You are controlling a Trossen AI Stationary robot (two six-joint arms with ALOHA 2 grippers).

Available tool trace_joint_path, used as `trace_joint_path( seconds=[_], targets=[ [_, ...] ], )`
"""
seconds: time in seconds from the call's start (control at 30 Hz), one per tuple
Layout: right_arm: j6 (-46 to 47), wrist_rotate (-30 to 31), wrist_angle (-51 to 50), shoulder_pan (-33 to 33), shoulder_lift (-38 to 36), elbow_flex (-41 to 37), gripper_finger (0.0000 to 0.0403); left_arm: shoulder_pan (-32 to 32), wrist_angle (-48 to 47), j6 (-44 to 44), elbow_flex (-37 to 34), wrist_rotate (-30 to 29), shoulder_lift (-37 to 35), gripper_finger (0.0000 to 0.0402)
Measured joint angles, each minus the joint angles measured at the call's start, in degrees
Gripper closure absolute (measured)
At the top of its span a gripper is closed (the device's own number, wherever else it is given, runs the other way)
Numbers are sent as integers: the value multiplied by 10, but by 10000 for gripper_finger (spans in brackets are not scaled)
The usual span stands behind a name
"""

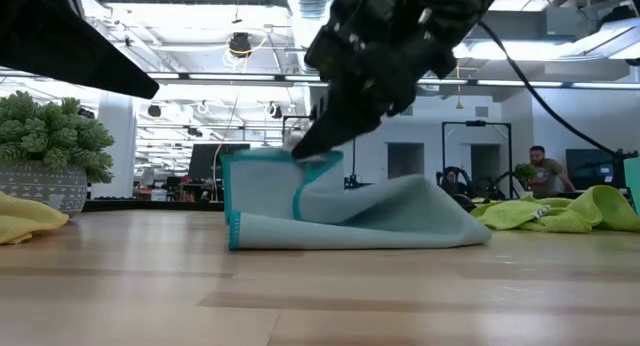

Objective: Fold microfiber towels
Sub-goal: Fold the blue microfiber cloth

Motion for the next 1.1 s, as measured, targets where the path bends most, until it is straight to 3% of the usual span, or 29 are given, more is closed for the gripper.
trace_joint_path(
  seconds=[0.4,0.63,0.93,1.1],
  targets=[
    [4,2,9,-41,65,0,384,0,0,2,0,0,0,398],
    [0,2,16,-39,73,0,353,0,0,3,0,0,0,398],
    [7,19,-26,-39,8,18,268,0,4,2,-1,1,0,397],
    [41,66,-73,-17,-48,18,257,0,14,7,-2,7,0,398]
  ],
)
